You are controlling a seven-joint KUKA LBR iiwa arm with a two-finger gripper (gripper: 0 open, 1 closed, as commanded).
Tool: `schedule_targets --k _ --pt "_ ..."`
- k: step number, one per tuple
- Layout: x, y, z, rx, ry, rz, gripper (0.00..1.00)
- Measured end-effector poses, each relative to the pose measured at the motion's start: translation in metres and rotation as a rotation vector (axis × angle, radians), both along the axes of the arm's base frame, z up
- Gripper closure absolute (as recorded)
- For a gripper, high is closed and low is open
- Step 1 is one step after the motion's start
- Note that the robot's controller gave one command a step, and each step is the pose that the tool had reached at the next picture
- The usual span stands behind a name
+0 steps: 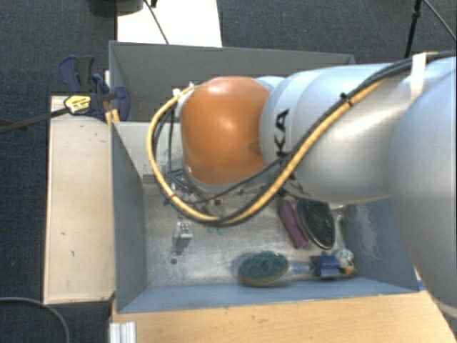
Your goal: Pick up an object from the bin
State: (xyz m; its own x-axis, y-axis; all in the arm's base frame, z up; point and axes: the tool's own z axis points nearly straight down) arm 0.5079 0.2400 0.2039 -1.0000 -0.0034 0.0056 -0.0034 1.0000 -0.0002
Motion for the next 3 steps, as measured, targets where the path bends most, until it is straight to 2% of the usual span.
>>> schedule_targets --k 1,2,3 --pt "-0.019 0.014 -0.099 0.0 -0.001 0.22 0.0" --pt "0.015 -0.123 -0.109 -0.004 -0.005 0.186 0.0" --pt "-0.027 -0.185 -0.077 0.0 -0.004 0.558 0.0"
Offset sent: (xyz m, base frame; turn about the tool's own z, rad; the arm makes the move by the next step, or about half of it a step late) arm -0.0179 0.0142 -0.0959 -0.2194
